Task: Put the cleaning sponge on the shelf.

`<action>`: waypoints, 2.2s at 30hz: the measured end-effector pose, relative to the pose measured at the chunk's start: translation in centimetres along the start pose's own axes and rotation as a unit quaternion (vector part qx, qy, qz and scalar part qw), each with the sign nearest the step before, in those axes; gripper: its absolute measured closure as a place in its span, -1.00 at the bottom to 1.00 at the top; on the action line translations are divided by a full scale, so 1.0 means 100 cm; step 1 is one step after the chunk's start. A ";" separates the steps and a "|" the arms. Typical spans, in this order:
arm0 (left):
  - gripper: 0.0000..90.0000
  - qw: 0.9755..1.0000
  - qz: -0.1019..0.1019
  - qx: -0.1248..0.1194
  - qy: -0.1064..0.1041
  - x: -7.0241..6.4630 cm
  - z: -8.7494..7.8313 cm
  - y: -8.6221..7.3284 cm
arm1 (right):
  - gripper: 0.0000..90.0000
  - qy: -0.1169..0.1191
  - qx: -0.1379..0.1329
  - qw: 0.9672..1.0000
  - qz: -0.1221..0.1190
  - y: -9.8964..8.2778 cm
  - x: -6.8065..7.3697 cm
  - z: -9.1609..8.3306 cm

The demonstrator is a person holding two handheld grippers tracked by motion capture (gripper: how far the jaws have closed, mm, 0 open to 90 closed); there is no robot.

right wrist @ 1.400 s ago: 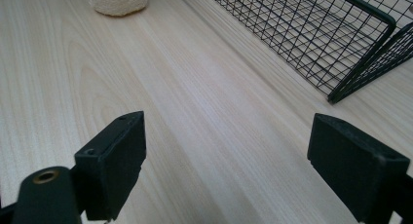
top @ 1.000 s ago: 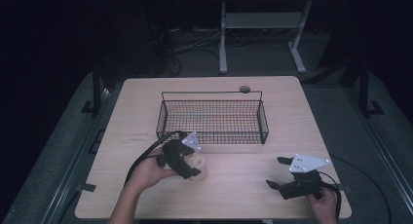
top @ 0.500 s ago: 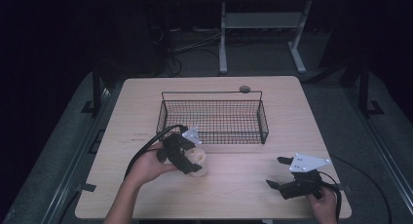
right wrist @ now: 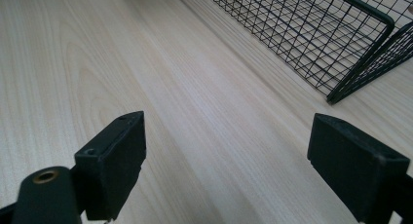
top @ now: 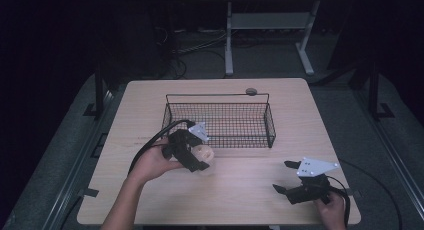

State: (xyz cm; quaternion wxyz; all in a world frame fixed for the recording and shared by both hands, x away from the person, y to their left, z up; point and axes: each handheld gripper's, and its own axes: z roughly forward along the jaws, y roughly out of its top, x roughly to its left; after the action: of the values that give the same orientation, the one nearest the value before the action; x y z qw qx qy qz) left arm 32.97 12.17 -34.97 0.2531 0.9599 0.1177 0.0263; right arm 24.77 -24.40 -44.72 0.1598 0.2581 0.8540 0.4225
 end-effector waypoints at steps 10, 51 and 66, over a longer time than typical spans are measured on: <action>-0.39 1.000 0.003 0.000 -0.001 0.010 -0.006 0.014 | -0.70 0.001 0.001 1.000 0.000 0.000 0.000 0.000; -0.39 1.000 -0.013 -0.018 0.015 0.065 -0.027 0.055 | -0.70 0.005 0.001 1.000 0.002 0.001 0.000 0.002; -0.39 0.999 -0.024 -0.028 0.021 0.089 -0.029 0.058 | -0.70 0.004 -0.001 1.000 0.003 0.001 -0.001 0.003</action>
State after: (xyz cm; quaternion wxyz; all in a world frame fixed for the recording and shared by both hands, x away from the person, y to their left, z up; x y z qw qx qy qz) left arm 42.50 10.74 -29.65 0.2781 0.9485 0.1450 0.0433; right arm 24.97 -24.24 -44.82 0.1553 0.2584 0.8536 0.4248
